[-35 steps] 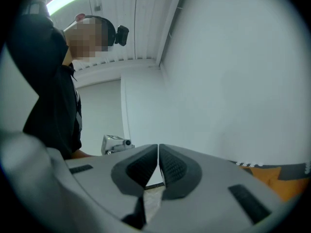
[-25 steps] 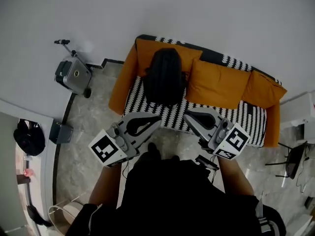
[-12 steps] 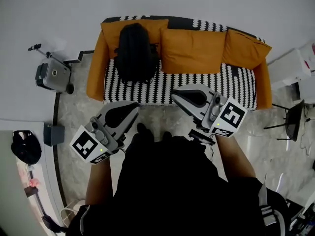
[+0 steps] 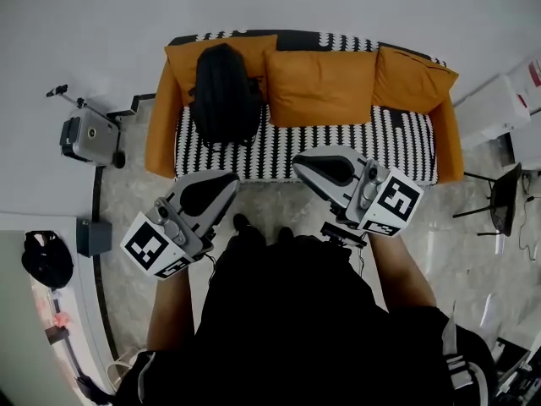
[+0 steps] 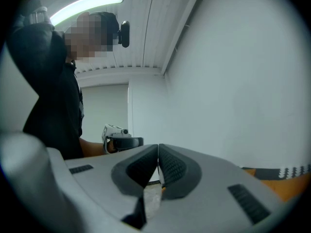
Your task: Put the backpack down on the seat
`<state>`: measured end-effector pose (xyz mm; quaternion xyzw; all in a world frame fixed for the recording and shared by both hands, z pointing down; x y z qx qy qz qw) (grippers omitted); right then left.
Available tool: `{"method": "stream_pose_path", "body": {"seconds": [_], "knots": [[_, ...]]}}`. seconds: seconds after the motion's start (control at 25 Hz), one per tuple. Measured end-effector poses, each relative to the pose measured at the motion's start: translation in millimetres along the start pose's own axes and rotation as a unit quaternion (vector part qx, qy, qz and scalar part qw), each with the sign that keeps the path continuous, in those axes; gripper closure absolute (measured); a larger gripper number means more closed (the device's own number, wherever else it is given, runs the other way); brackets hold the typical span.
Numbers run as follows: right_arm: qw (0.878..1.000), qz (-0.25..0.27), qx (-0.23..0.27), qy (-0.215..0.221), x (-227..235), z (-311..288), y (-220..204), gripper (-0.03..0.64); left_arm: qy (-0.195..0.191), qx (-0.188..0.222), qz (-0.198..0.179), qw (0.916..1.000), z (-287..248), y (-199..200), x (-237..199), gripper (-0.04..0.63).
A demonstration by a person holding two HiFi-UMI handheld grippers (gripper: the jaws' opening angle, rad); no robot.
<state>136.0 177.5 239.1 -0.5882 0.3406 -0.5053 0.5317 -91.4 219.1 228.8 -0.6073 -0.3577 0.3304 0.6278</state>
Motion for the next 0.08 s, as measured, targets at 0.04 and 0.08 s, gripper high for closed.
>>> {"method": "stream_pose_path", "body": {"seconds": [0.04,0.08], "knots": [[1.0,0.0,-0.001,0.001,0.0,2.0,-0.3,0.588,0.001,0.0,0.0,1.0,-1.1,-0.4,1.2,0.572],[1.0,0.0,-0.002,0.003,0.1,3.9,-0.6,0.589,0.003,0.001,0.001,1.0,-2.4,-0.8,2.4,0.572]]}}
Point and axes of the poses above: the fingertips, and each gripper's own axes: z backward along the fingers, x to its right, y out of its top, the point moved 8 cm from there along z, backward along the fingers, and after that the axes turned 7 degrees about -z, right-handed, at the moved point
